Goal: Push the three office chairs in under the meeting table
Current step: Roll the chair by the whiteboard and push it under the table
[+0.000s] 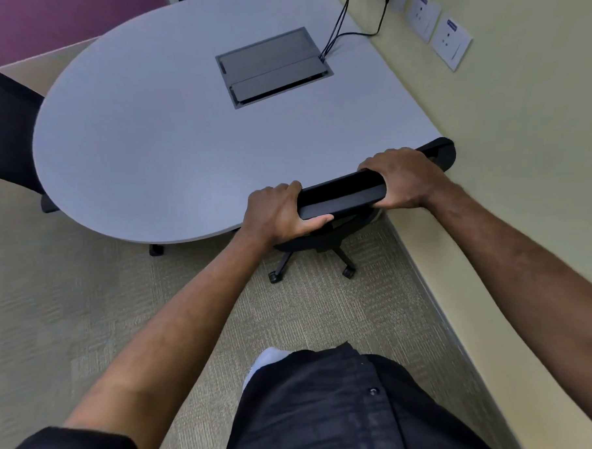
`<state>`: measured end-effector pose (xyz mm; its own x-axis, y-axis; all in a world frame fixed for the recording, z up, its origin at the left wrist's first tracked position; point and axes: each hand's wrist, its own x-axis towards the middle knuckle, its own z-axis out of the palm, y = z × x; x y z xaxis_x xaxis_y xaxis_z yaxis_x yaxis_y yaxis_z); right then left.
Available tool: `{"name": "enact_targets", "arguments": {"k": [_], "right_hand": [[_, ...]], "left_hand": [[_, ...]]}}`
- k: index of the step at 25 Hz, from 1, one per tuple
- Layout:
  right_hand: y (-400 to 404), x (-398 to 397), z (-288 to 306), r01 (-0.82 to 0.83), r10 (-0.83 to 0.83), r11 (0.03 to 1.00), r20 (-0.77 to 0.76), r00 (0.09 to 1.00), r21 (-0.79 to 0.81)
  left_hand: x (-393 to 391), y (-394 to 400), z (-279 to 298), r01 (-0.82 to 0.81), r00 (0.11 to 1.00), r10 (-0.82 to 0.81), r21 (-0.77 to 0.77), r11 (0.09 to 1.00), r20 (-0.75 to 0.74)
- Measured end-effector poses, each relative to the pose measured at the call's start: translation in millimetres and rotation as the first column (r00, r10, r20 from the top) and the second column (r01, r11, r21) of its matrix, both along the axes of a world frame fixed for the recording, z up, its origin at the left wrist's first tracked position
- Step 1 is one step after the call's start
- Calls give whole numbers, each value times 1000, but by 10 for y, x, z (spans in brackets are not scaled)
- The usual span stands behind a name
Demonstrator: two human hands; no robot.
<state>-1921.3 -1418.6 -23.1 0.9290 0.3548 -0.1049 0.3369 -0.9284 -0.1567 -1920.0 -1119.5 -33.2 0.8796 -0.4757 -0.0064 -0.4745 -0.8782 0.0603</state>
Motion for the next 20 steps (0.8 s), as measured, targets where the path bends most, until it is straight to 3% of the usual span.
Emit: {"name": "enact_targets", "arguments": {"k": [14, 20], "right_hand": [[-21, -32, 42, 8, -7, 1000, 35, 999, -28], [39, -180, 68, 129, -130, 991, 102, 986, 19]], "left_hand": [[-8, -72, -99, -26, 1000, 27, -51, 998, 15], [-7, -22, -99, 5, 1000, -8, -86, 996, -28]]}}
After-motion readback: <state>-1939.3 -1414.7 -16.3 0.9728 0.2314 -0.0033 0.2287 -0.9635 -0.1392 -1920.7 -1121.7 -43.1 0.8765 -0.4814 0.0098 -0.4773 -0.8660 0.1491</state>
